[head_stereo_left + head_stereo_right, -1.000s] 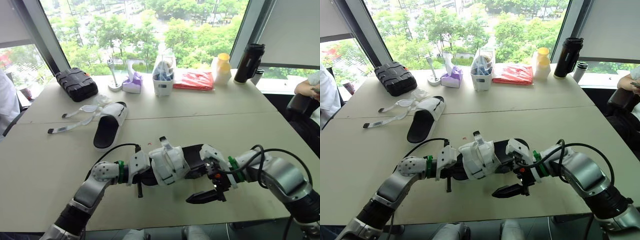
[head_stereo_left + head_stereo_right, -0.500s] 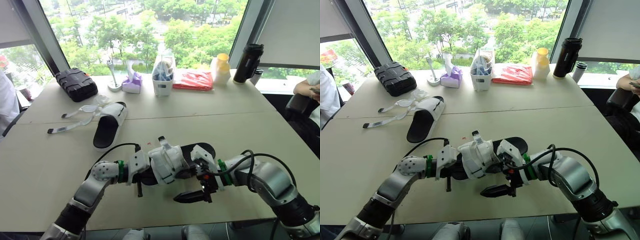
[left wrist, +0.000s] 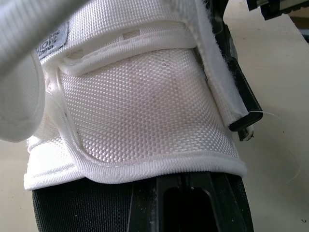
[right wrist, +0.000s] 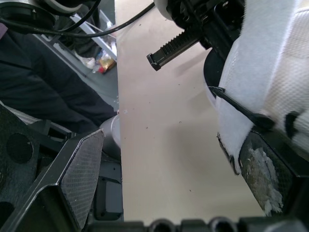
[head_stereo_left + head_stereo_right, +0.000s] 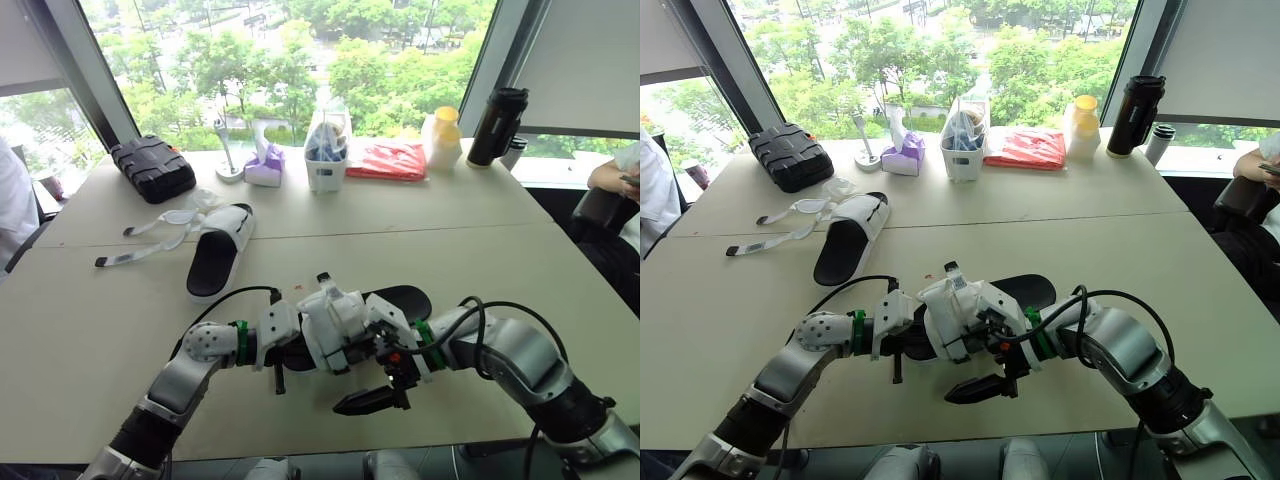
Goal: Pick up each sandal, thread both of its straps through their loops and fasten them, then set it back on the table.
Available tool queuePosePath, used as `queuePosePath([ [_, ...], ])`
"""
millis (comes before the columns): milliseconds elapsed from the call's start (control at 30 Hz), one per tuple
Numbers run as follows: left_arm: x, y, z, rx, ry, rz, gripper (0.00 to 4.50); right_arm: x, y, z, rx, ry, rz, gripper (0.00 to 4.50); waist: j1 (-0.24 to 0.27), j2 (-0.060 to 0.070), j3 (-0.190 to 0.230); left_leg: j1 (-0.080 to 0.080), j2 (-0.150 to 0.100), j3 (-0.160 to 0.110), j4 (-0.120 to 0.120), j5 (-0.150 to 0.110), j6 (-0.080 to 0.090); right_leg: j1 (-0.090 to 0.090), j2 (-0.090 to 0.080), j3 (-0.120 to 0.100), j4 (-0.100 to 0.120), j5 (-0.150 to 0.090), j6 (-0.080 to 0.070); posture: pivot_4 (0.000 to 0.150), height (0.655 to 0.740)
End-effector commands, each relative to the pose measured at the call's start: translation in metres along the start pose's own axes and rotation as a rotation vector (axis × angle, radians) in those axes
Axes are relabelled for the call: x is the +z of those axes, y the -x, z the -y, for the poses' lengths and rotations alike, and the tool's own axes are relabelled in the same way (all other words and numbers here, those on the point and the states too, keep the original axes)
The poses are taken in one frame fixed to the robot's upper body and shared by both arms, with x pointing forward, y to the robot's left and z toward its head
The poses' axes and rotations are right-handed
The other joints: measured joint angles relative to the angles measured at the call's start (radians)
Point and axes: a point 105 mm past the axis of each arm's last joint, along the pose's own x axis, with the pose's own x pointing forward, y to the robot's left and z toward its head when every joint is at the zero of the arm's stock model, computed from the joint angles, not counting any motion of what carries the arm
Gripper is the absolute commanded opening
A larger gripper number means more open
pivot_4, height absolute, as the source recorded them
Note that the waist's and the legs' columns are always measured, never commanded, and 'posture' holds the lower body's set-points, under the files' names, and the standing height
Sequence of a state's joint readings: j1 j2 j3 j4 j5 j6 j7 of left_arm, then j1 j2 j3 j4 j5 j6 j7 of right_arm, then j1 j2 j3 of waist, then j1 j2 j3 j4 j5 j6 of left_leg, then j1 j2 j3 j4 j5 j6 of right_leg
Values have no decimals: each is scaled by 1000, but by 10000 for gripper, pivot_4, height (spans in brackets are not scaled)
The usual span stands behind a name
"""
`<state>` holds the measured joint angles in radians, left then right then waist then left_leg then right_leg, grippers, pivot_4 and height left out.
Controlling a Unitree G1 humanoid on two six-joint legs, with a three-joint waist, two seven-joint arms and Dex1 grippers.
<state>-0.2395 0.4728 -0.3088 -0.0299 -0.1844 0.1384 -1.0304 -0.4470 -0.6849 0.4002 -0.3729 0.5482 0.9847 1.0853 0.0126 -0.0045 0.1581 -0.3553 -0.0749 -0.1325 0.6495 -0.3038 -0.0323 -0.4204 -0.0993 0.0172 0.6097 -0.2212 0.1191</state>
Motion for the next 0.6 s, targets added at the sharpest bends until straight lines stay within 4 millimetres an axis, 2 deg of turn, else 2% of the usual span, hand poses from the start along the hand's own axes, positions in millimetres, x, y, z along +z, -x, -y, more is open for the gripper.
queuePosePath([
  [33,-38,-3,19,-48,99,-125,0,1,-5,9,-24,51,-16,36519,0,0,0,0,0,0,0,0,0,0,0,0,0,0,0,1500,7400],
  [267,-39,-1,21,-46,104,-128,0,-2,-9,14,-28,39,-18,1618,0,0,0,0,0,0,-1,0,0,0,0,0,0,0,0,1500,7400],
  [467,-38,-3,21,-45,104,-126,0,-15,-11,13,-17,5,-47,629,-1,0,0,0,0,0,0,0,0,0,0,0,0,0,0,1500,7400],
  [600,-38,-3,21,-46,104,-126,0,-31,-10,0,55,-40,-110,629,1,0,0,0,0,-1,0,0,0,0,0,0,0,0,0,1500,7400],
])
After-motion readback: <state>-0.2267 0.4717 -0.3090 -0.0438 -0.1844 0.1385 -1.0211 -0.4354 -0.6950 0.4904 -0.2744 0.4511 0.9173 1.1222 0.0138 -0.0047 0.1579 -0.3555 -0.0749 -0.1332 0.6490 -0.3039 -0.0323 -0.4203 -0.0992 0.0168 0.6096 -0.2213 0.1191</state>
